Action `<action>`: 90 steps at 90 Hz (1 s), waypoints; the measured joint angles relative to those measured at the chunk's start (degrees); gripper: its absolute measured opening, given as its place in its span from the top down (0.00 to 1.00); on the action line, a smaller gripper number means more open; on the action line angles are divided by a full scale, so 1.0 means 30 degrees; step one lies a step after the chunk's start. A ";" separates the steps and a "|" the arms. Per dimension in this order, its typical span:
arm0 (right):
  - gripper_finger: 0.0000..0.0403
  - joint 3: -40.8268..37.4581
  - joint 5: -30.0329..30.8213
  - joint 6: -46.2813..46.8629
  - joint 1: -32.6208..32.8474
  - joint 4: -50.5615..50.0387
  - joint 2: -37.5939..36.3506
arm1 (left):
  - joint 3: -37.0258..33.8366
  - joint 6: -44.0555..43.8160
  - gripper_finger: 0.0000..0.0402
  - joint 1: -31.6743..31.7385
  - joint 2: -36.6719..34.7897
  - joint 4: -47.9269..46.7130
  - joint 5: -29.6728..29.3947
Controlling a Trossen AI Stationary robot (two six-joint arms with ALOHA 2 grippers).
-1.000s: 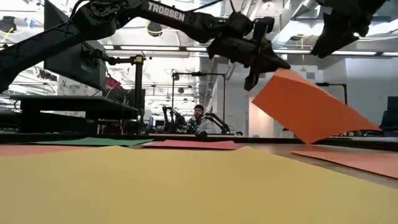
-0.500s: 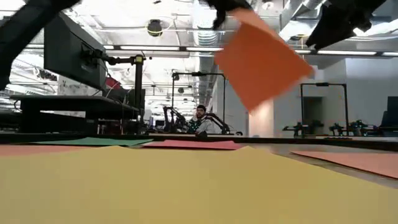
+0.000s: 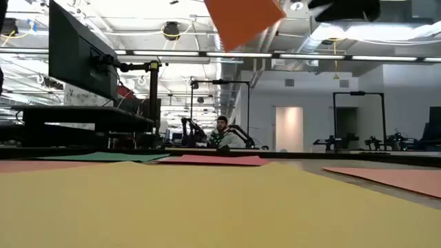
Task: Organize paper
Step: Stack the orange paper on top of the orange paper
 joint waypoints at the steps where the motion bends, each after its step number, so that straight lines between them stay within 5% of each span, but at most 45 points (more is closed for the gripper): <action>1: 0.45 -0.0245 -0.0302 -0.0003 0.0032 0.0475 -0.0017 | -0.0003 -0.0241 1.00 -0.0330 0.0016 -0.0219 -0.0335; 20: 0.45 -0.6005 -0.8575 0.0304 -0.1242 1.3870 0.0401 | -0.2291 -0.5713 1.00 -0.6191 0.0159 -0.1269 -0.5289; 32: 0.45 -0.8602 -1.0378 0.3601 -0.2638 1.9185 0.2271 | -0.4001 -0.9742 1.00 -0.8941 0.0176 -0.1247 -0.7945; 43: 0.45 -0.8852 -1.1870 0.6337 -0.3329 2.1043 0.5420 | -0.5270 -1.2827 1.00 -1.0533 0.0176 -0.1254 -0.9344; 63: 0.45 -0.7434 -1.2707 0.6045 -0.2595 2.5234 1.0361 | -0.7387 -1.7622 1.00 -1.1533 0.0162 -0.2318 -0.9578; 90: 0.45 -0.4961 -1.3178 0.5431 -0.2486 2.4401 1.2305 | -0.9932 -2.1742 1.00 -1.2139 0.0140 -0.3634 -0.9486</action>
